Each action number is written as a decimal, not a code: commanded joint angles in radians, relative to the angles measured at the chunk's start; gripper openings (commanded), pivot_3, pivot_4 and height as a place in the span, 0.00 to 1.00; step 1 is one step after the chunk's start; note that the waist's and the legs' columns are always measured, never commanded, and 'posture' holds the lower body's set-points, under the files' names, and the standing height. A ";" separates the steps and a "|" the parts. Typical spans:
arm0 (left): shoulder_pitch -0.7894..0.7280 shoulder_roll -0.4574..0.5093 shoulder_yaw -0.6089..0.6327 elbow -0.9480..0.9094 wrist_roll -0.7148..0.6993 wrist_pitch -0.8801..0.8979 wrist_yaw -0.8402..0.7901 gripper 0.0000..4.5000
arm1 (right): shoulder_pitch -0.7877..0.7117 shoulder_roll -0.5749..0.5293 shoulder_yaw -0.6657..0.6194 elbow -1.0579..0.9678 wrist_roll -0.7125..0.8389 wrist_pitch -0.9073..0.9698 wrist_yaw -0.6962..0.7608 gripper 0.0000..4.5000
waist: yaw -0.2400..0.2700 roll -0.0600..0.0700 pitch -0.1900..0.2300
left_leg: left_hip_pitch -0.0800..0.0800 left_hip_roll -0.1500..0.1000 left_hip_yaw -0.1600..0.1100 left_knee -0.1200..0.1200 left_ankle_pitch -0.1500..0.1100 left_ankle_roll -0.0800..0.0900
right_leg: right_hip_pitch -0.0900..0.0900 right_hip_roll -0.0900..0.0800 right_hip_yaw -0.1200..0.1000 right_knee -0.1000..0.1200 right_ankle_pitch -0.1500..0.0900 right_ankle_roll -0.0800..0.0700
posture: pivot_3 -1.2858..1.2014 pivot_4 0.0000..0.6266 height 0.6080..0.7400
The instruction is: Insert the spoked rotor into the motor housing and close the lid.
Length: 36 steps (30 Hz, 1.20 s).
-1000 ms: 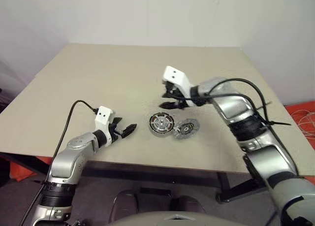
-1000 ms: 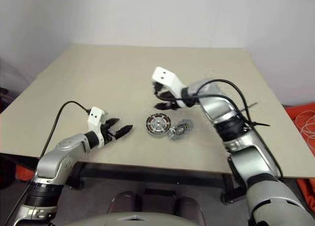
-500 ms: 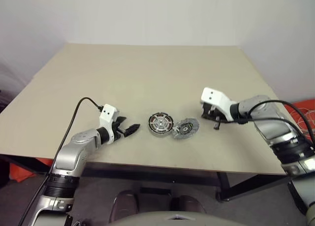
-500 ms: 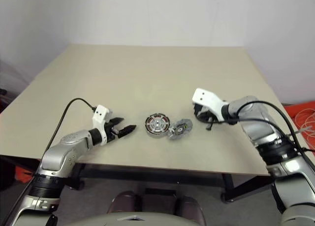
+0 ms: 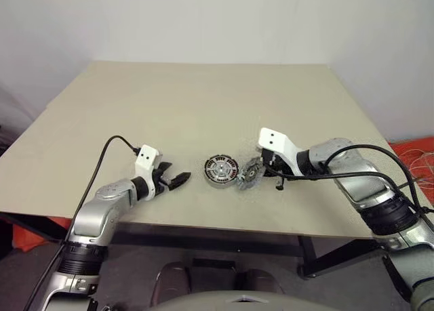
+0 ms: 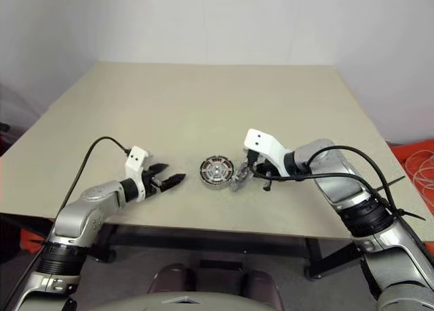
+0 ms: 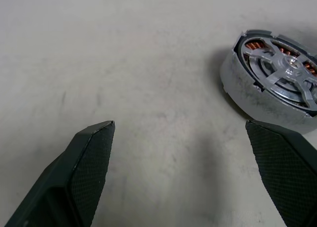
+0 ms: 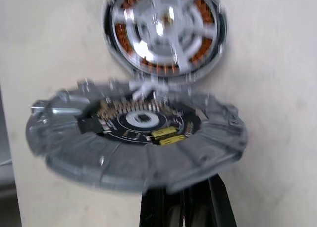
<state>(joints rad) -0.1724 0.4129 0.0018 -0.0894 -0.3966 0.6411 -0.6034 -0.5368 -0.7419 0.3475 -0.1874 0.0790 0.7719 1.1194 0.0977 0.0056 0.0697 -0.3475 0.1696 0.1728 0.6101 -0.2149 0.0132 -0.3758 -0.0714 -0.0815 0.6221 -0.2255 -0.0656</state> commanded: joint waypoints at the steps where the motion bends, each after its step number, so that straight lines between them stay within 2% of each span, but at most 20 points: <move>1: -0.002 0.018 0.035 -0.039 -0.009 -0.003 0.004 1.00 | -0.033 0.001 0.002 -0.050 0.025 0.002 0.015 0.01 | 0.000 0.000 0.000 | 0.000 0.000 0.000 0.000 0.000 0.000 | 0.000 0.000 0.000 0.000 0.001 -0.001 | 0.52 0.00 1.00; 14: 0.012 0.014 0.042 -0.049 -0.008 -0.002 0.014 1.00 | -0.130 0.089 0.015 -0.070 0.094 0.064 0.009 0.01 | -0.001 0.000 0.000 | 0.000 0.000 0.000 0.000 0.000 -0.001 | 0.000 0.000 0.000 0.000 -0.002 0.003 | 0.52 0.00 1.00; 25: 0.011 0.014 0.045 -0.055 -0.009 0.000 0.023 1.00 | -0.154 0.283 0.090 0.159 0.043 0.017 -0.133 0.01 | -0.002 0.000 0.000 | -0.001 0.000 0.000 0.000 0.001 -0.001 | -0.001 0.000 0.000 0.000 0.000 0.000 | 0.52 0.00 1.00; 32: 0.015 0.007 0.039 -0.074 -0.011 0.012 0.030 1.00 | -0.145 0.317 0.096 0.271 0.014 -0.037 -0.180 0.01 | -0.002 0.000 0.000 | -0.001 0.000 0.000 0.000 0.001 -0.001 | -0.001 0.000 0.000 0.000 0.001 -0.001 | 0.52 0.00 1.00; 36: 0.013 -0.004 0.031 -0.084 -0.011 0.019 0.033 1.00 | -0.127 0.342 0.077 0.322 0.011 -0.077 -0.224 0.01 | -0.003 0.000 0.000 | 0.003 0.000 0.000 -0.001 0.001 -0.001 | 0.002 0.000 0.000 0.000 -0.002 0.004 | 0.52 0.00 1.00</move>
<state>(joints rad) -0.1502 0.4080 0.0303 -0.1308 -0.3976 0.6635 -0.5743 -0.6714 -0.4056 0.4330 0.1066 0.1145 0.7033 0.9222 0.0948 0.0055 0.0696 -0.3438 0.1696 0.1727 0.6095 -0.2142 0.0117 -0.3728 -0.0714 -0.0815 0.6223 -0.2276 -0.0620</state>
